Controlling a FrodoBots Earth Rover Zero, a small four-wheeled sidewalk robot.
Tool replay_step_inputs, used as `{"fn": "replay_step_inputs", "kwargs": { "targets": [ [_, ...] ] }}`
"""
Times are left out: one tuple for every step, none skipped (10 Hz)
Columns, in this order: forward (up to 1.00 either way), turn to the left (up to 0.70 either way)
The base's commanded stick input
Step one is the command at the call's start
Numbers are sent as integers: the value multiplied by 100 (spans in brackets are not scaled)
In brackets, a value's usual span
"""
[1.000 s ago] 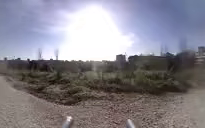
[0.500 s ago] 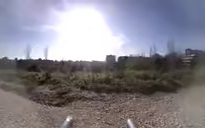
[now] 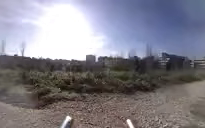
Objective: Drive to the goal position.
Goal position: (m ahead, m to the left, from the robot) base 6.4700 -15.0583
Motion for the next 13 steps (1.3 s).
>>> {"fn": "replay_step_inputs", "kwargs": {
  "targets": [
    [0, -50],
    [0, -50],
    [0, -50],
    [0, -50],
    [0, -50],
    [0, -50],
    [0, -50],
    [0, -20],
    [0, 0],
    [0, 0],
    [0, 0],
    [0, 0],
    [0, 0]
  ]
}}
